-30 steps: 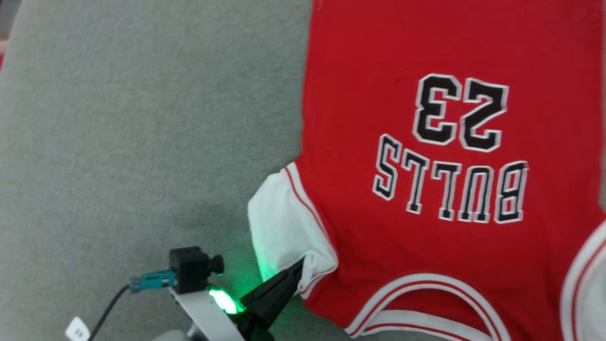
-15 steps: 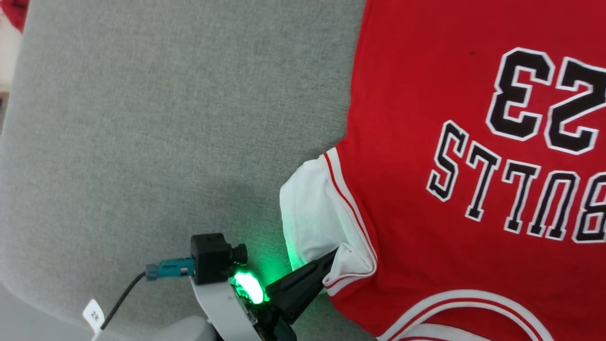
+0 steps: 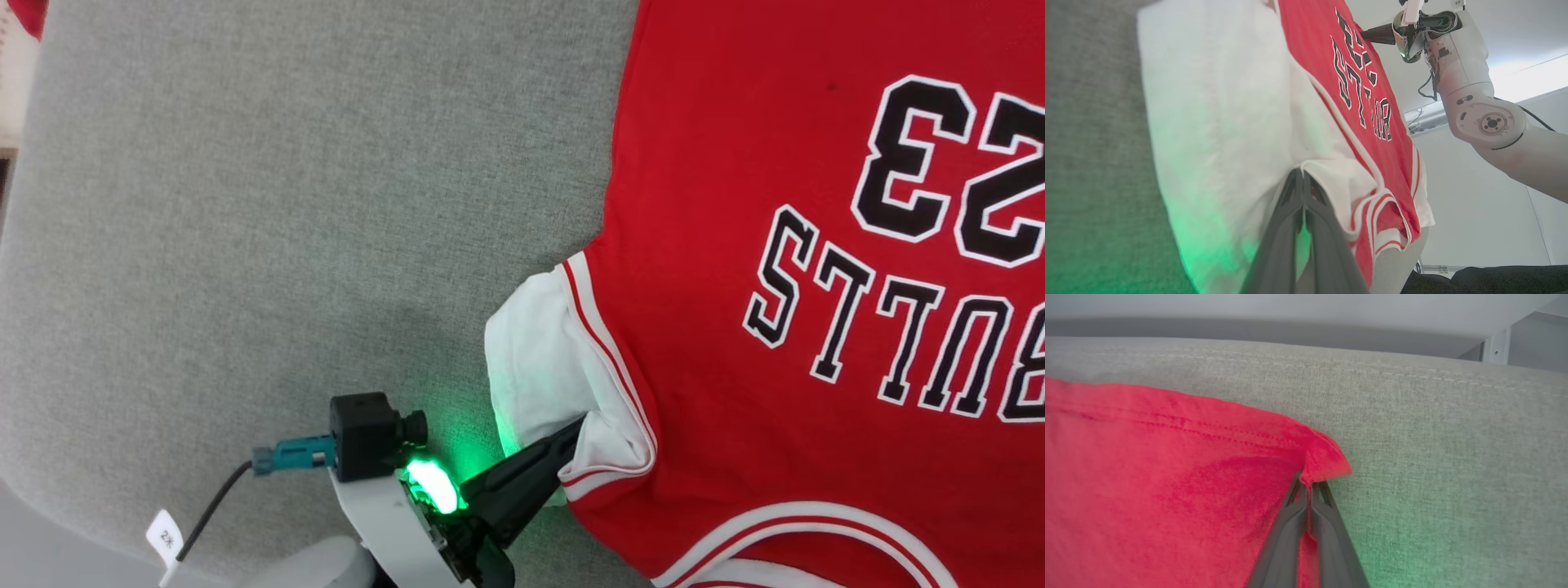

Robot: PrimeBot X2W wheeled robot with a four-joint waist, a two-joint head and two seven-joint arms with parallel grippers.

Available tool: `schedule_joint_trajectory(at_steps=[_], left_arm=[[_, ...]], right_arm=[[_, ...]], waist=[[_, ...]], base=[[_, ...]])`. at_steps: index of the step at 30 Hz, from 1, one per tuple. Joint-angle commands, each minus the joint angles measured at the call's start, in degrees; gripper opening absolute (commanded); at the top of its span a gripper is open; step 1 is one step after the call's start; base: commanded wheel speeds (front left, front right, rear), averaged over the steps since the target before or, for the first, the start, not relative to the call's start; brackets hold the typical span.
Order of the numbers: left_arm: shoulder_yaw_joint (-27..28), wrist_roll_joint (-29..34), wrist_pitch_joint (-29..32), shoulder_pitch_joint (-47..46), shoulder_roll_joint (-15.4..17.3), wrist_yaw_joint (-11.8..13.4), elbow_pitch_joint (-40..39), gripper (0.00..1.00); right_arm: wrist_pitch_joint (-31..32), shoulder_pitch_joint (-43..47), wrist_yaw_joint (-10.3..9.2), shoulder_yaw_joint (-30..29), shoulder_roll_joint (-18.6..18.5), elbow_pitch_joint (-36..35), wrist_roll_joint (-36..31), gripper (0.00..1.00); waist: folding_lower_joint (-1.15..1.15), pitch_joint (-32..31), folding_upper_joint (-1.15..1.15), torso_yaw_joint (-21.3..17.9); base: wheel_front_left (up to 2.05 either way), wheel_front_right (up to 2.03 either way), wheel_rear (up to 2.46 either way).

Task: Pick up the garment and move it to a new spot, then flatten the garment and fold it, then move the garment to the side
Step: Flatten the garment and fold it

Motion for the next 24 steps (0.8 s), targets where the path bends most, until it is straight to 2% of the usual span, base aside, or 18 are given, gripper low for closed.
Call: schedule_joint_trajectory(at_steps=[1, 6, 14, 20, 24], left_arm=[[1.5, 0.1, 0.1, 0.3, 0.8, 1.0, 3.5, 0.00], [4.4, 0.3, 0.1, 3.2, 1.3, 1.0, 3.6, 0.00], [7.5, 0.1, 0.1, 8.4, 2.7, 0.6, 3.0, 0.00], [10.0, 0.1, 0.1, 12.4, 4.1, 0.6, 2.7, 0.00], [11.4, 0.5, 0.0, 14.3, 4.7, 0.6, 2.3, 0.00]], right_arm=[[0.0, 3.5, 0.01, 0.5, 0.1, 1.0, 0.7, 0.00], [-2.6, 9.5, 0.01, 4.1, -2.1, -3.4, 6.9, 0.00], [-2.6, 24.7, 0.01, 8.6, -10.5, -17.4, 20.2, 0.00], [0.4, 39.4, 0.01, 8.1, -16.1, -29.1, 27.9, 0.00], [2.3, 50.2, 0.01, 5.3, -17.6, -37.1, 31.8, 0.00]], waist=[[0.00, -1.5, 0.00, -0.6], [0.00, -6.1, 0.00, -2.7], [0.00, -14.0, 0.00, -7.2], [0.00, -18.2, 0.00, -10.6], [0.00, -19.5, 0.00, -12.5]], base=[[0.00, 0.00, 0.00], [0.00, 0.00, 0.00], [0.00, 0.00, 0.00], [0.00, 0.00, 0.00], [0.00, 0.00, 0.00]])
